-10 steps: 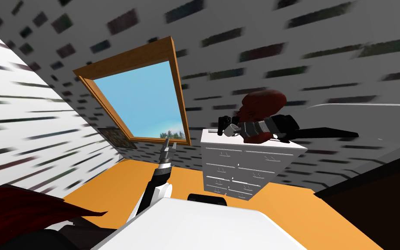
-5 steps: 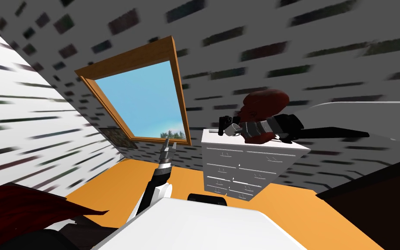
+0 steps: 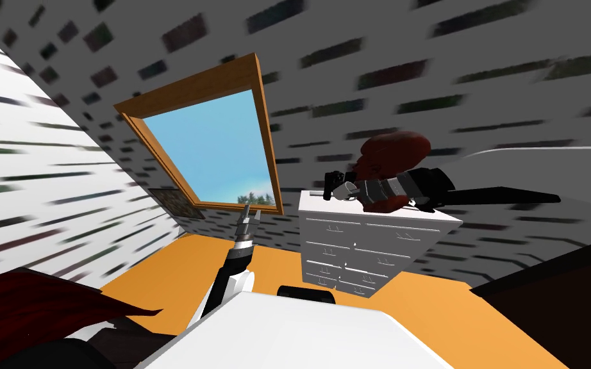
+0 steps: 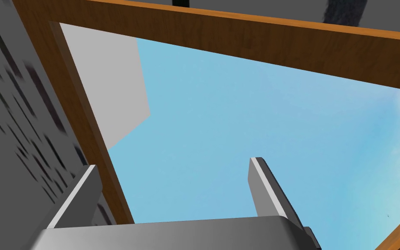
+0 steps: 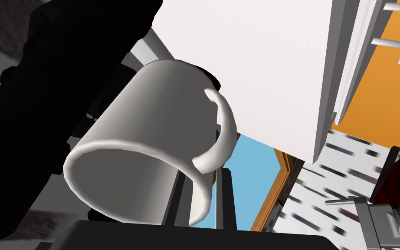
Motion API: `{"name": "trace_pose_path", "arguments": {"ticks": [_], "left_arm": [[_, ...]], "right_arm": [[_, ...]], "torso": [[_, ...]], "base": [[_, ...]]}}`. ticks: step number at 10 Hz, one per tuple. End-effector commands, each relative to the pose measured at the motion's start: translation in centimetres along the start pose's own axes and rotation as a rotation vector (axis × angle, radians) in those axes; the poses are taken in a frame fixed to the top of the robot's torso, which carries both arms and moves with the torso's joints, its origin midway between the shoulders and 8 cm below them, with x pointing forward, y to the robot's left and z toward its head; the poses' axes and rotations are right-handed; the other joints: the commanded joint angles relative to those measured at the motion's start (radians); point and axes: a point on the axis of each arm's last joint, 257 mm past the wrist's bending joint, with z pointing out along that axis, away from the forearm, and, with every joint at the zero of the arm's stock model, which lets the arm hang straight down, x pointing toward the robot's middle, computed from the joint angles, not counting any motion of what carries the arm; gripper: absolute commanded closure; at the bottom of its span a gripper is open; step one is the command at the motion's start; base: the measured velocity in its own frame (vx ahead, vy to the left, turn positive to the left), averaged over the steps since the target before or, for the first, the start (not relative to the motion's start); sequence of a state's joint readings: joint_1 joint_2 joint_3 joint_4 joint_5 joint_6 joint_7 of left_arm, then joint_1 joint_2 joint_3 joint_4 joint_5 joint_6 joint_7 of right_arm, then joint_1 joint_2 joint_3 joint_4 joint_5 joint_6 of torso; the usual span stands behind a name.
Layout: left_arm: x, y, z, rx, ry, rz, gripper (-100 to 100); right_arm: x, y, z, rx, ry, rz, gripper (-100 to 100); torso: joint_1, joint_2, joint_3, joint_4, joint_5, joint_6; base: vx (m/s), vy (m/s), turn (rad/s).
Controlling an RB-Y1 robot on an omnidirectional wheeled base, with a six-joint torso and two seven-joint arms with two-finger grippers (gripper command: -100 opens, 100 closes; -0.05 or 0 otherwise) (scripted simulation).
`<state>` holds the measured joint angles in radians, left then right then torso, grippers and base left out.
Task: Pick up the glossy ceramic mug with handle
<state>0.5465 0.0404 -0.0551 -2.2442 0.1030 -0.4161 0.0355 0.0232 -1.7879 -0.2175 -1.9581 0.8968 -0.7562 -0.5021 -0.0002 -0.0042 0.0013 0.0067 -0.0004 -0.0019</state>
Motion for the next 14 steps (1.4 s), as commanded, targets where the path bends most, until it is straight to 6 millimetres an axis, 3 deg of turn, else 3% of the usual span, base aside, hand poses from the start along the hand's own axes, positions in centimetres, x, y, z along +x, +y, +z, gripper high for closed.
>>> {"name": "trace_pose_path", "arguments": {"ticks": [1, 14], "left_arm": [[0.00, 0.00, 0.00, 0.000, 0.000, 0.000, 0], [0.00, 0.00, 0.00, 0.000, 0.000, 0.000, 0]], "right_arm": [[0.08, -0.06, -0.21, 0.003, 0.003, -0.002, 100], [-0.03, 0.47, -1.16, -0.015, 0.023, -0.039, 100]], "torso": [[0.000, 0.000, 0.000, 0.000, 0.000, 0.000], [0.003, -0.001, -0.001, 0.000, 0.003, -0.003]], "base": [[0.008, 0.009, -0.003], [0.003, 0.006, 0.008]]}}
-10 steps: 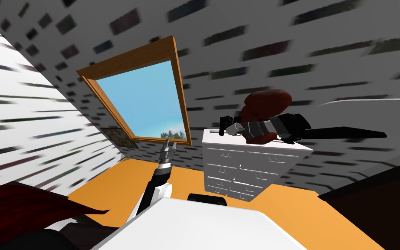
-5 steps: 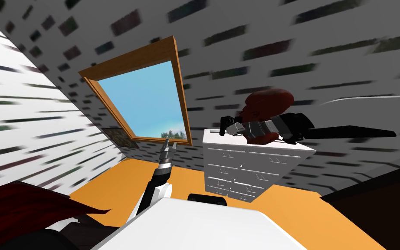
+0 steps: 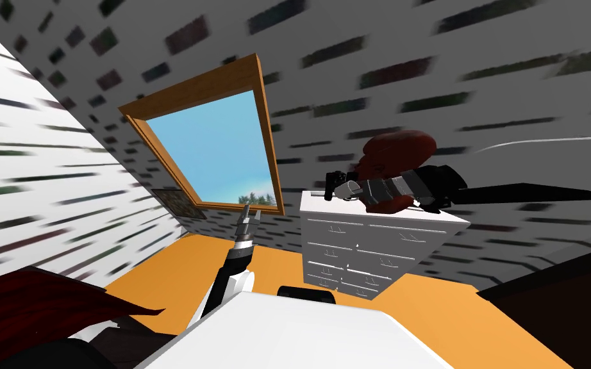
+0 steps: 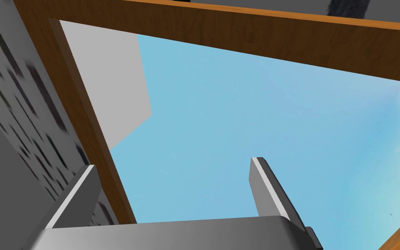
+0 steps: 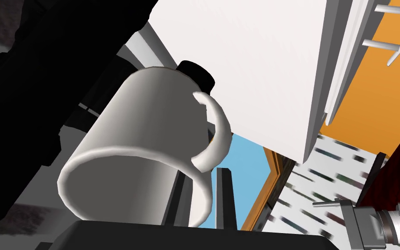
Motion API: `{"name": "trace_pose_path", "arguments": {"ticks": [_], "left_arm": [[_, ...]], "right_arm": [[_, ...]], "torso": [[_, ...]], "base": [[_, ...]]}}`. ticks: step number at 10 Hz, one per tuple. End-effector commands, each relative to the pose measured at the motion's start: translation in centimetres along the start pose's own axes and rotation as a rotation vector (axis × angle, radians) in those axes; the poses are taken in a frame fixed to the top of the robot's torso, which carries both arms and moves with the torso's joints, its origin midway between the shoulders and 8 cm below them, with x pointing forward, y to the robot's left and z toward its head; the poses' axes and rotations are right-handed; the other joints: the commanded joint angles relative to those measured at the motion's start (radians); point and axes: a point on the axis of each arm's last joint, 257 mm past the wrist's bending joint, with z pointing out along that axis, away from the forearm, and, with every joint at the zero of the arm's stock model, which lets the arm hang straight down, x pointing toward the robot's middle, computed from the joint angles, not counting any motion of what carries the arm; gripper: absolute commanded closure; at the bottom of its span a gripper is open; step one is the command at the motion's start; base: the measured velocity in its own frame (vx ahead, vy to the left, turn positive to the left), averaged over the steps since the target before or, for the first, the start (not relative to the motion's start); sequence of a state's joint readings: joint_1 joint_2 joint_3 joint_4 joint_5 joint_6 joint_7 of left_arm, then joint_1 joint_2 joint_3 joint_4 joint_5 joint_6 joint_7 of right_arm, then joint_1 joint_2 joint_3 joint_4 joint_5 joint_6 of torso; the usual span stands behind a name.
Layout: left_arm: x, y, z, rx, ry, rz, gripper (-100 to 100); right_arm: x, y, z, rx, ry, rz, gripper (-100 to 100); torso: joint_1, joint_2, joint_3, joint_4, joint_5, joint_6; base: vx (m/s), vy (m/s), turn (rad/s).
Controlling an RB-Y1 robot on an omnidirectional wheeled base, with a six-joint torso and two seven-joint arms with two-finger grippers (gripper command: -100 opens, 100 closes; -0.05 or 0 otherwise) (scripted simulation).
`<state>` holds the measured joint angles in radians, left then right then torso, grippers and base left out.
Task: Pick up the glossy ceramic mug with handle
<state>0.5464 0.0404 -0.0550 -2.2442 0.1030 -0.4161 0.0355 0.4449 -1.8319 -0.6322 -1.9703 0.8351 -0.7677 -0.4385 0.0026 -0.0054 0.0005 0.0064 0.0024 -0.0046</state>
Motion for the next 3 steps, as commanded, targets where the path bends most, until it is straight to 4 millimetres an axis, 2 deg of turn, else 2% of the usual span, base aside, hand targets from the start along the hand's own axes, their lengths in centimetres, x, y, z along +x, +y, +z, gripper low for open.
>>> {"name": "trace_pose_path", "arguments": {"ticks": [1, 2, 3], "left_arm": [[0.00, 0.00, 0.00, 0.000, 0.000, 0.000, 0], [0.00, 0.00, 0.00, 0.000, 0.000, 0.000, 0], [0.00, 0.00, 0.00, 0.000, 0.000, 0.000, 0]], "right_arm": [[0.40, 0.15, 0.07, -0.004, 0.006, 0.007, 100], [0.20, 0.06, 0.00, -0.001, 0.003, 0.004, 100], [0.24, 0.08, 0.01, -0.001, 0.004, 0.004, 0]], "torso": [[0.000, 0.000, 0.000, 0.000, 0.000, 0.000], [0.000, 0.000, 0.000, 0.000, 0.000, 0.000], [0.000, 0.000, 0.000, 0.000, 0.000, 0.000]], "base": [[0.000, 0.000, 0.000], [0.000, 0.000, 0.000], [0.000, 0.000, 0.000]]}}
